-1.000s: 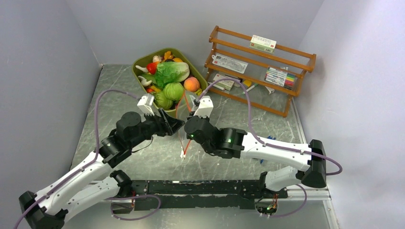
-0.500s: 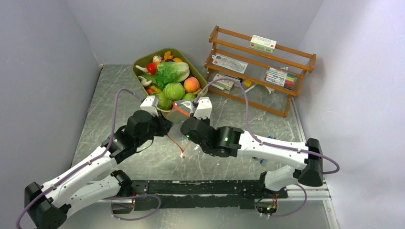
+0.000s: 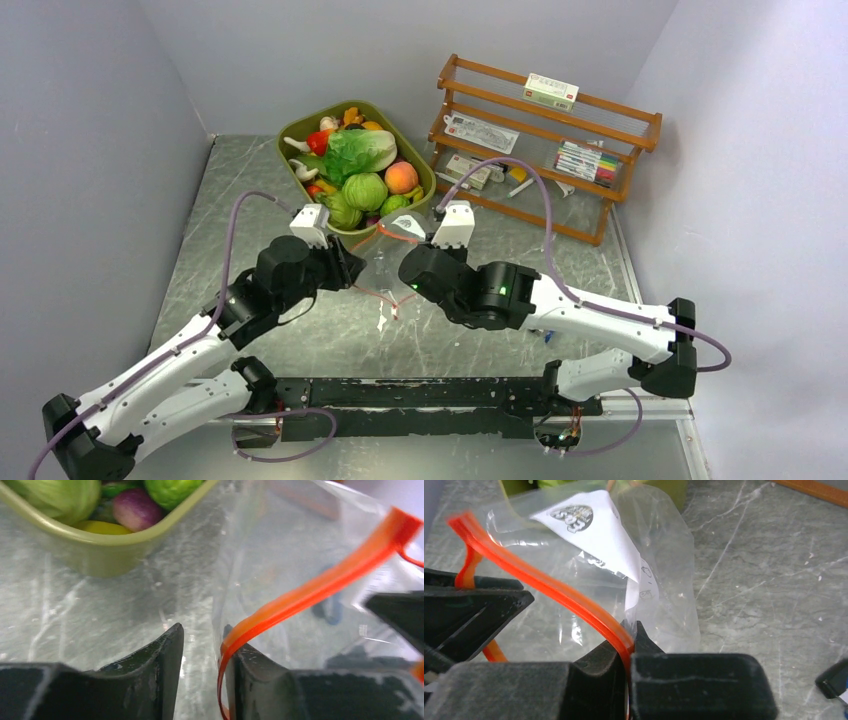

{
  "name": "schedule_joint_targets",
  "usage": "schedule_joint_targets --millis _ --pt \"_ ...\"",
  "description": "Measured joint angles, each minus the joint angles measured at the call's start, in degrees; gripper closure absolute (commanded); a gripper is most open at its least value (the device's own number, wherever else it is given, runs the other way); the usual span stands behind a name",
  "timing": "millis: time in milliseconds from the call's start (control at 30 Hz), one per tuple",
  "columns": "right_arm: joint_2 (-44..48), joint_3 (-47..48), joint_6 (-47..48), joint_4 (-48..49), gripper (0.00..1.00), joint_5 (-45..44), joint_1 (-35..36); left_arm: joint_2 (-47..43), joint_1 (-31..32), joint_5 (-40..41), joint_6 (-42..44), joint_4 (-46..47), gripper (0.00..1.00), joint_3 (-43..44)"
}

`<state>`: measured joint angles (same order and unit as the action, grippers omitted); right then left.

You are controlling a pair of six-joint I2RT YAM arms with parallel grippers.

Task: Place the food in the zip-top bag and seal the zipper

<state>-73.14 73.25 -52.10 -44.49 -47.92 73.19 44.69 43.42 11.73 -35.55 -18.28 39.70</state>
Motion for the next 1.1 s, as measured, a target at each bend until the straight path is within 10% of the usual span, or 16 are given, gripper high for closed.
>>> schedule_joint_targets --millis 367,867,1100 --pt "0.42 -0.31 2.47 -1.92 1.0 -0.33 -0.09 -3.63 -0.09 -11.08 3.23 4.2 0.02 2.29" --pt "10.88 -2.54 -2.82 -11.34 1.0 -1.86 -0.15 13.73 -1.99 1.68 16.31 -5.2 0.19 23.02" --pt "11.65 -5.25 -2.97 -11.1 1.0 -1.31 -0.22 26.36 -9.31 0.07 15.87 -6.08 0.01 29.27"
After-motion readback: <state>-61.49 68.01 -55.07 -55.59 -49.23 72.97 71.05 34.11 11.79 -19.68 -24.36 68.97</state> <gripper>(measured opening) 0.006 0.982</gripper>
